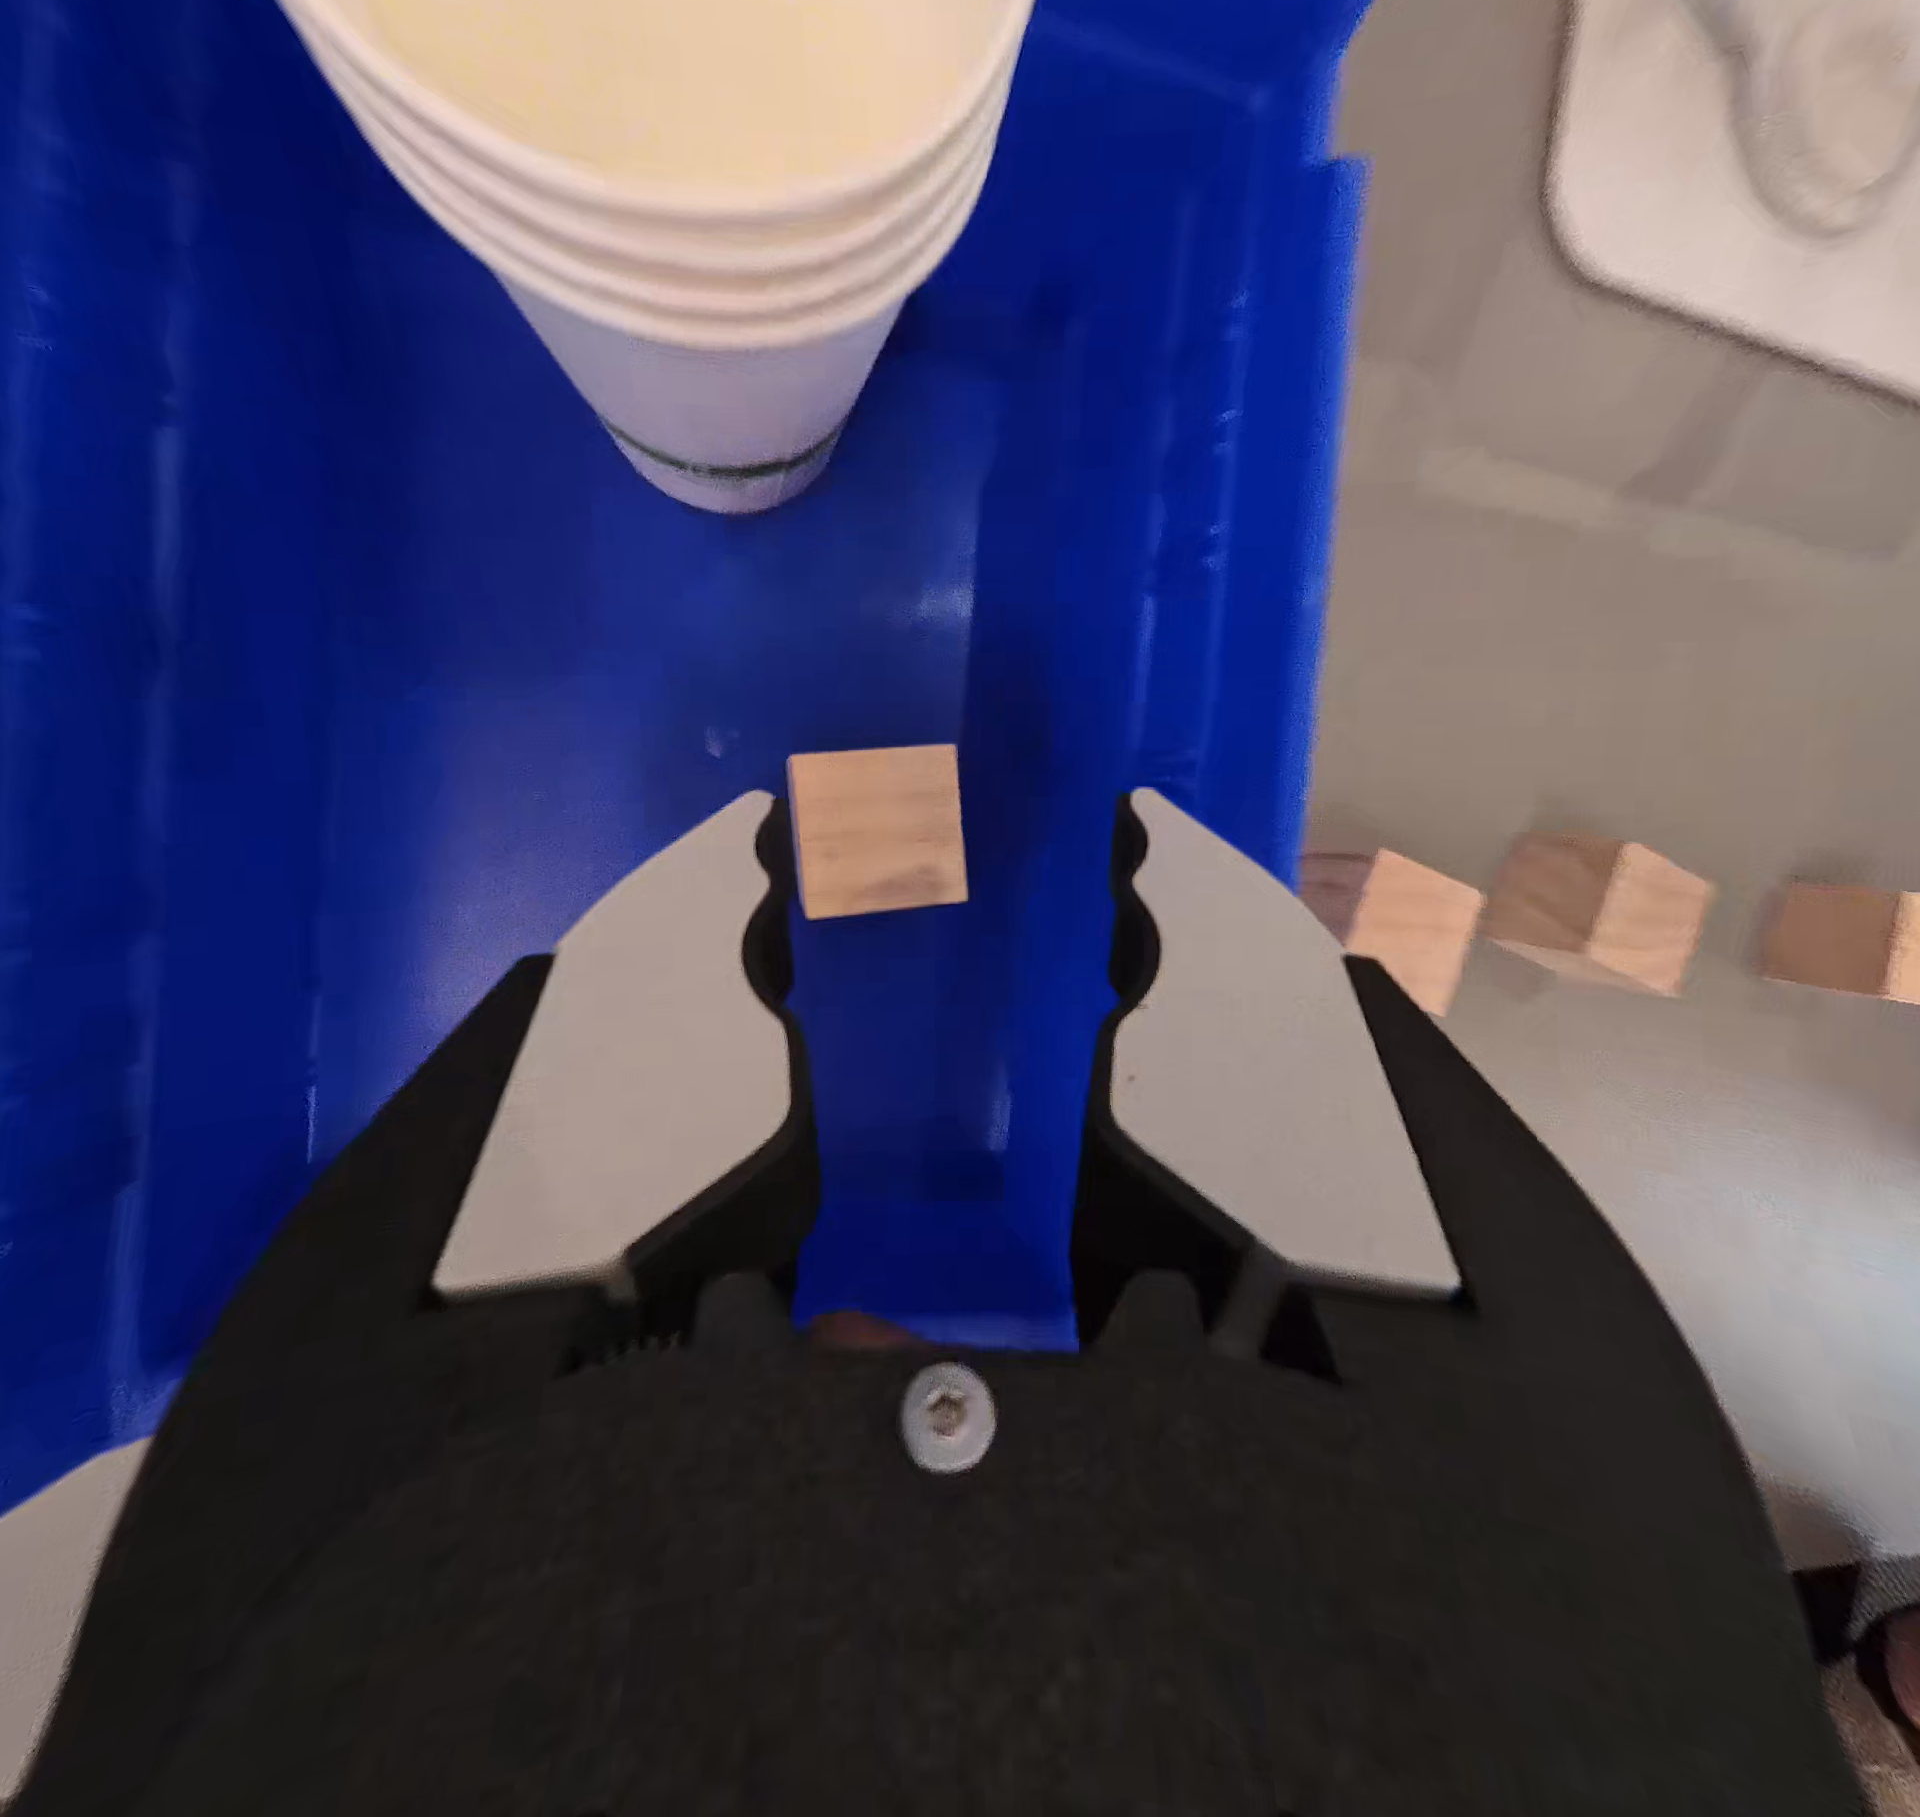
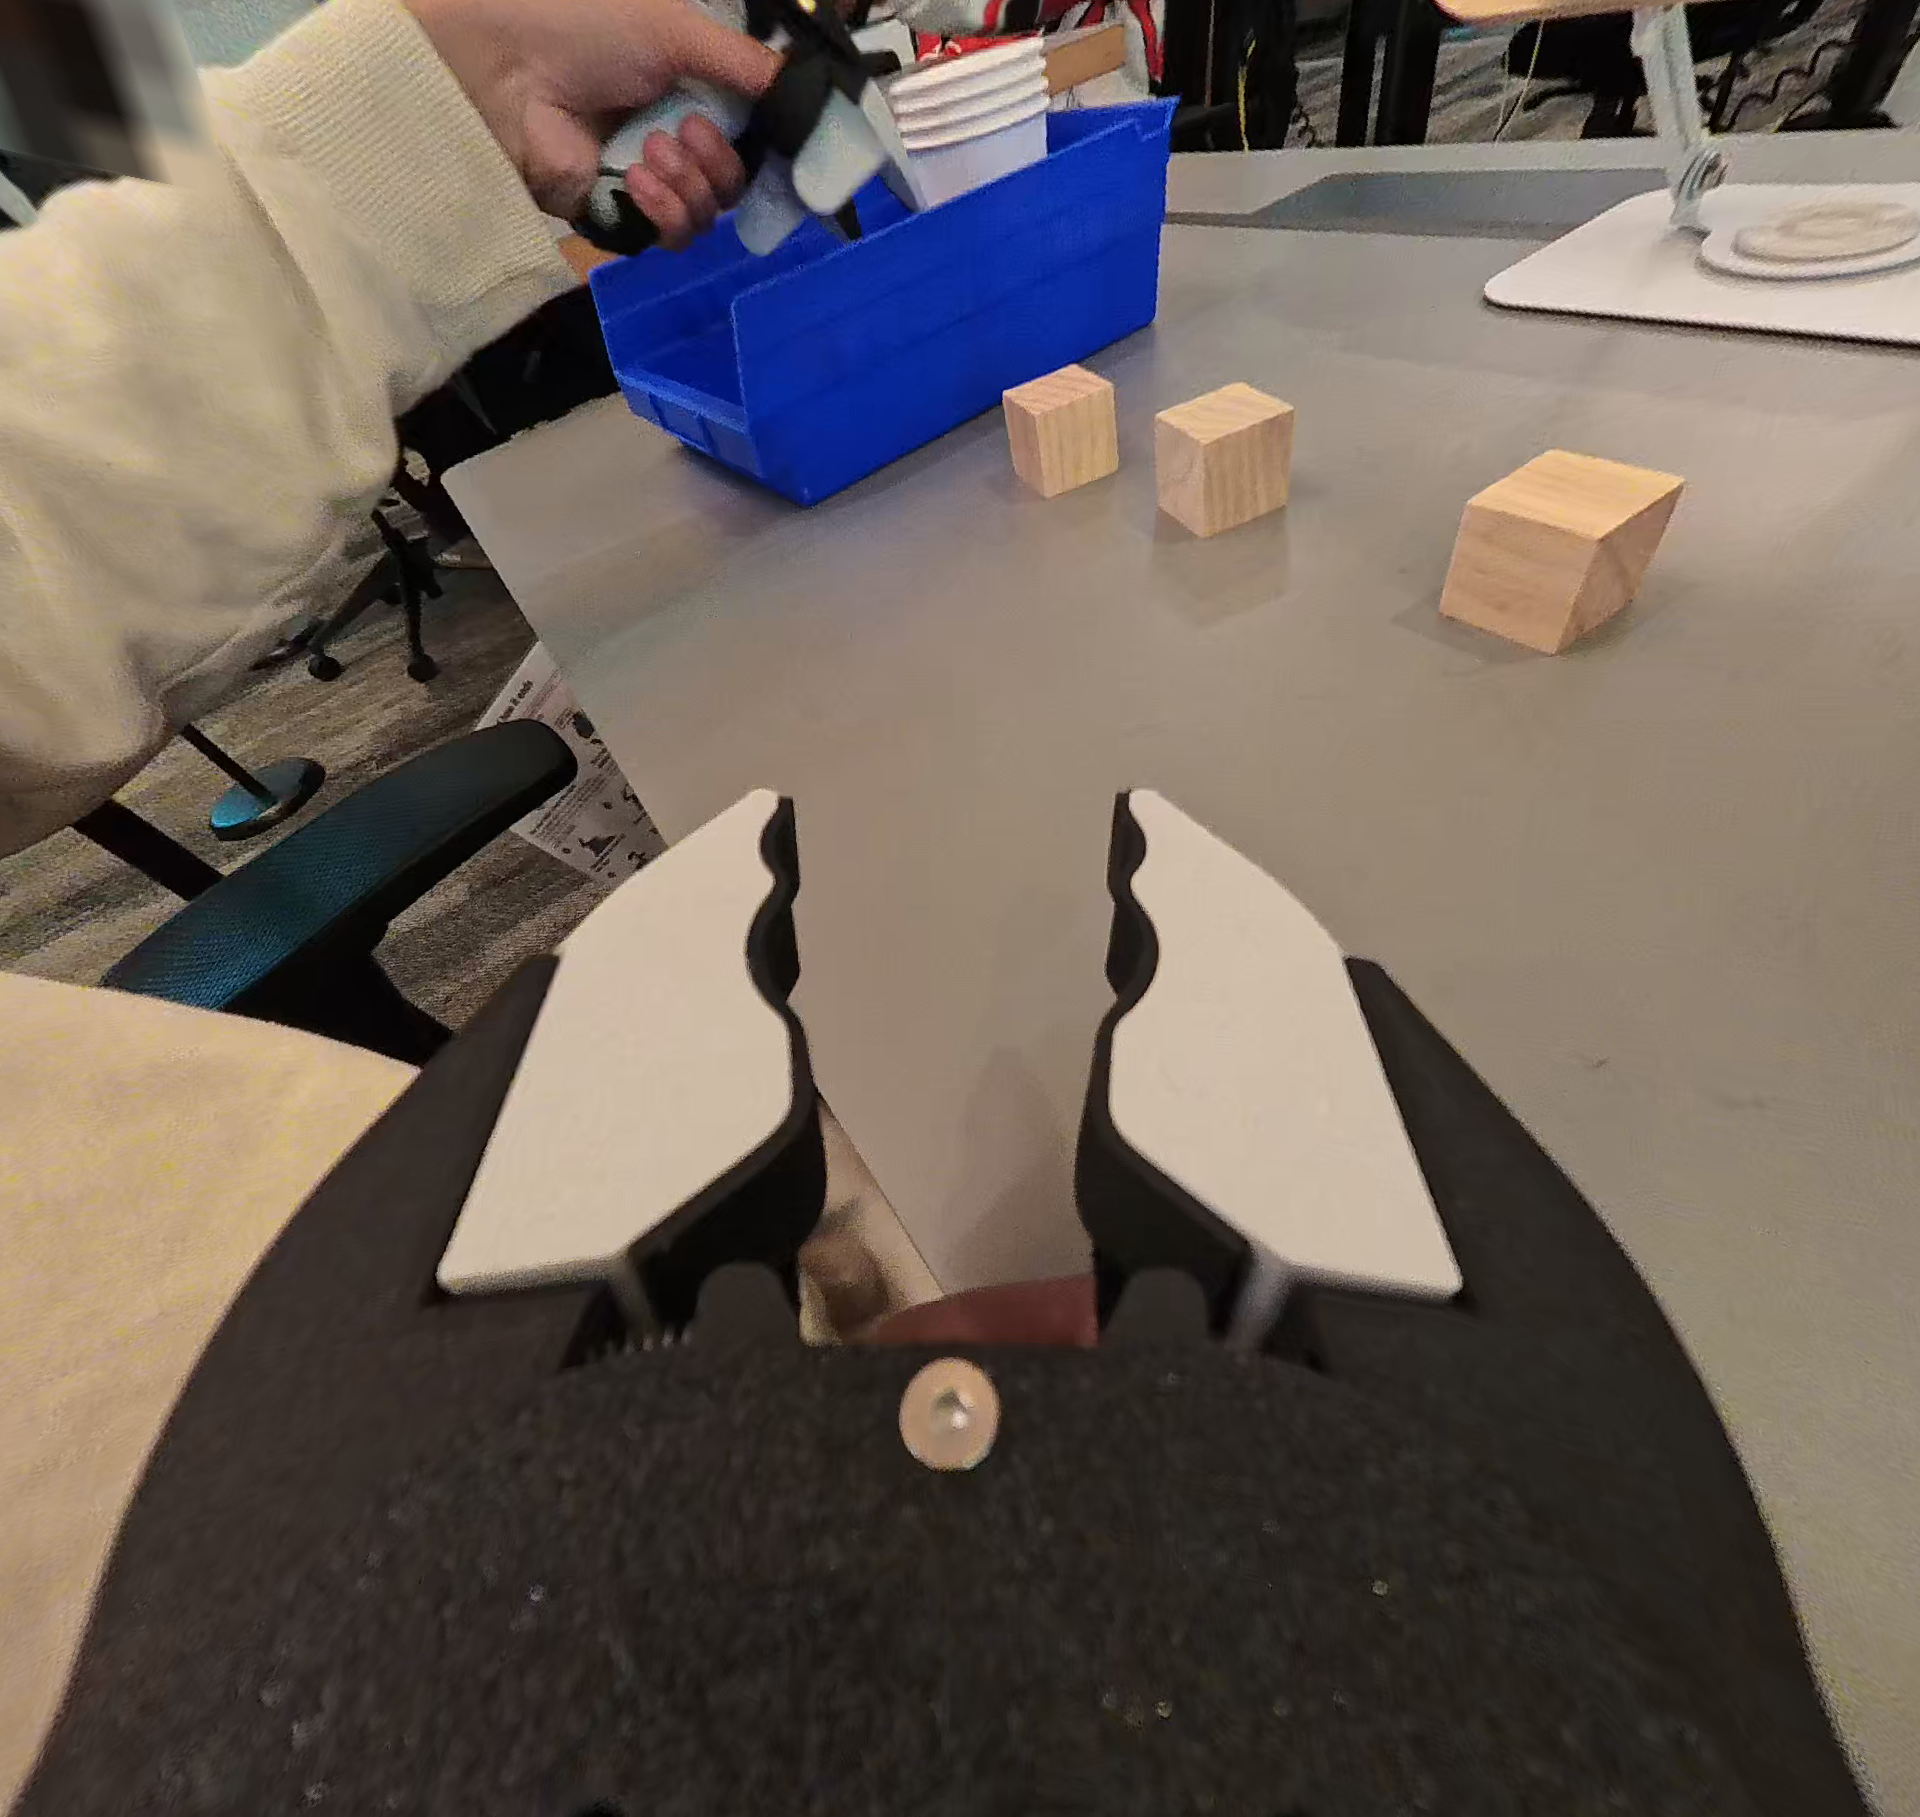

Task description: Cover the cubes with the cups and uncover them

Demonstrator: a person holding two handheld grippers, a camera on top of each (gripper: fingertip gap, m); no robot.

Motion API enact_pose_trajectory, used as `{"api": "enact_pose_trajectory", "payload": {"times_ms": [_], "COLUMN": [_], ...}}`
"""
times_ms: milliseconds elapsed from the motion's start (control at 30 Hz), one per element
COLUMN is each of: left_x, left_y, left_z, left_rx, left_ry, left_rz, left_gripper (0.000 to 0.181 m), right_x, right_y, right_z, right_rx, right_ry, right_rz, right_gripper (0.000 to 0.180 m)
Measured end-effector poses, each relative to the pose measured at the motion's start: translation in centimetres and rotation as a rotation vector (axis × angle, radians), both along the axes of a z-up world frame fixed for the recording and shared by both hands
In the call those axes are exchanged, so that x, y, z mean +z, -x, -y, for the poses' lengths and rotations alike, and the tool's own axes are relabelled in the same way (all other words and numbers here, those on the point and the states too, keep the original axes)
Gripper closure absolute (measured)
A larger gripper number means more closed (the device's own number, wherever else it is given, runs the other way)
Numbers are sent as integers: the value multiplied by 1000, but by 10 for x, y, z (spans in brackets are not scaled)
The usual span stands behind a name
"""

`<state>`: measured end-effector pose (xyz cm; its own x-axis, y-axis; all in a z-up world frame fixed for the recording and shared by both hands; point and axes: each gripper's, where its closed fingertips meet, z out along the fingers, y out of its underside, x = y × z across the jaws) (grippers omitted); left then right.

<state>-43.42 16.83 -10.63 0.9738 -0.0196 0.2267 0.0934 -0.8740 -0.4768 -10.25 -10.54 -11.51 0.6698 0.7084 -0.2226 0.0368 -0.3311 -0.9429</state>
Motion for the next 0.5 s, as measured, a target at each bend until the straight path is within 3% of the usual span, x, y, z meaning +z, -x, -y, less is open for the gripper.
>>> {"api": "enact_pose_trajectory", "payload": {"times_ms": [100, 233, 300, 433, 500], "left_x": [-38, -65, -76, -70, -47], "left_y": [4, 4, 11, 19, 22], "left_z": [0, -2, -3, 1, 3], "left_rx": [-11, 3, 21, -21, -76], "left_ry": [150, 216, 236, 228, 162], "left_rz": [-142, -200, -216, -207, -213], "left_gripper": [119, 120, 135, 135, 135], "right_x": [-5, -5, -5, -7, -8], "right_y": [1, 0, 0, -1, -1], "right_z": [2, 4, 4, 3, 2], "right_rx": [12, 7, 9, 9, 9], "right_ry": [24, 7, 8, 17, 25], "right_rz": [15, 50, 48, 51, 45], "right_gripper": [122, 123, 123, 125, 125]}}
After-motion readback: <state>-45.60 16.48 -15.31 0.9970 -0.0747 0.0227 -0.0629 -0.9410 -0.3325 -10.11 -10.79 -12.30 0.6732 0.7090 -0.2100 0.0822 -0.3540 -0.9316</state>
